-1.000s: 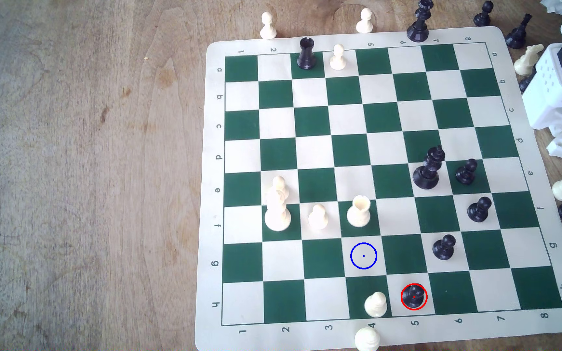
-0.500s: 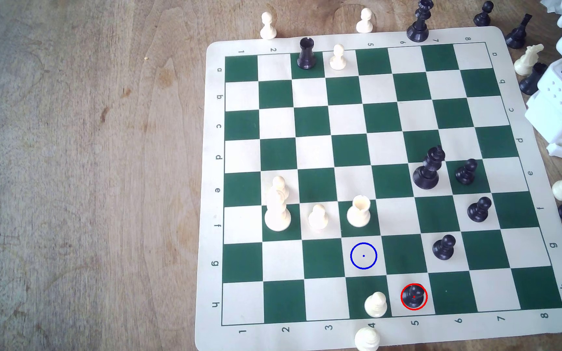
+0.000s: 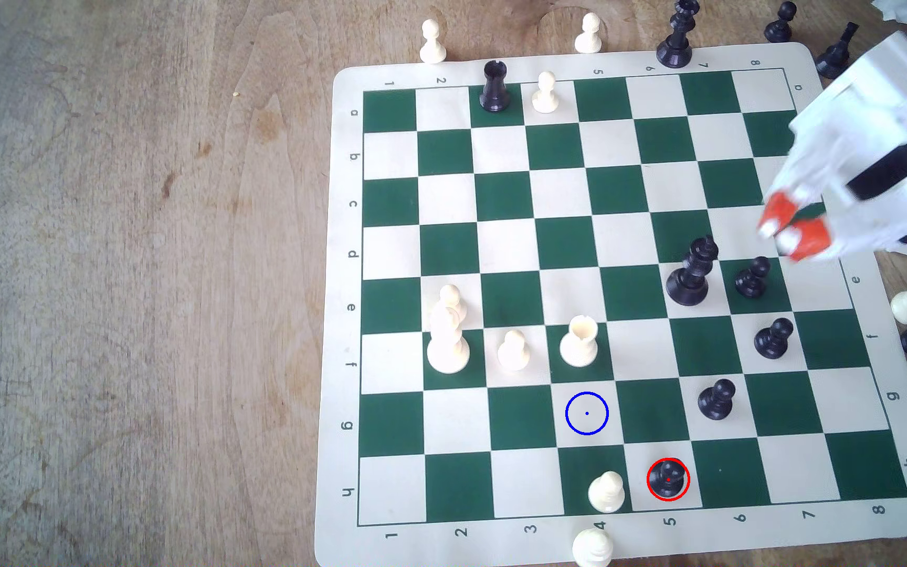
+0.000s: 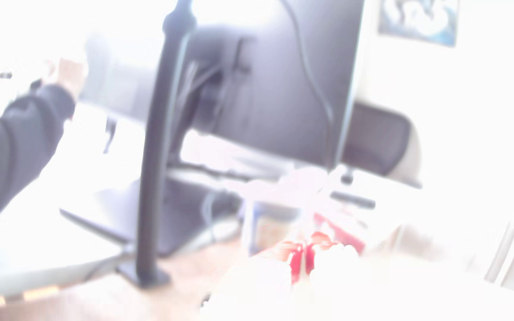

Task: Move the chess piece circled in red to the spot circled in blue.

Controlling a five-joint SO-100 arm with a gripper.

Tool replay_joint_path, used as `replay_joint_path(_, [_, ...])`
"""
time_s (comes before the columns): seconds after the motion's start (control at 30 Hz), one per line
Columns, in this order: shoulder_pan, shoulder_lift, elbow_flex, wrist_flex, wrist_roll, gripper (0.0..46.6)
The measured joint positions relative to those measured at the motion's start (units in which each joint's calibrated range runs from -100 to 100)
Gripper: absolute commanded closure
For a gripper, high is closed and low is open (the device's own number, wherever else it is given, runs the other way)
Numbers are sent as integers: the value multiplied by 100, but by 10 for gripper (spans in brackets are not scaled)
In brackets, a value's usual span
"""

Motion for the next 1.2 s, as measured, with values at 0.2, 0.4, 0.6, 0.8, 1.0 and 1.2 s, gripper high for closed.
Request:
replay_joint_path(0.2, [133, 1408, -1636, 2072, -420, 384])
replay_joint_path(0.4, [-170, 3142, -3633, 3665, -772, 303])
replay_joint_path(0.6, [-457, 4072, -4428, 4414, -864, 282])
replay_joint_path(0.8, [-531, 5094, -4428, 4375, -864, 309])
replay_joint_path(1.0, [-509, 5890, -4564, 4112, -957, 309])
replay_joint_path(1.2, [-442, 6485, -4772, 3841, -967, 319])
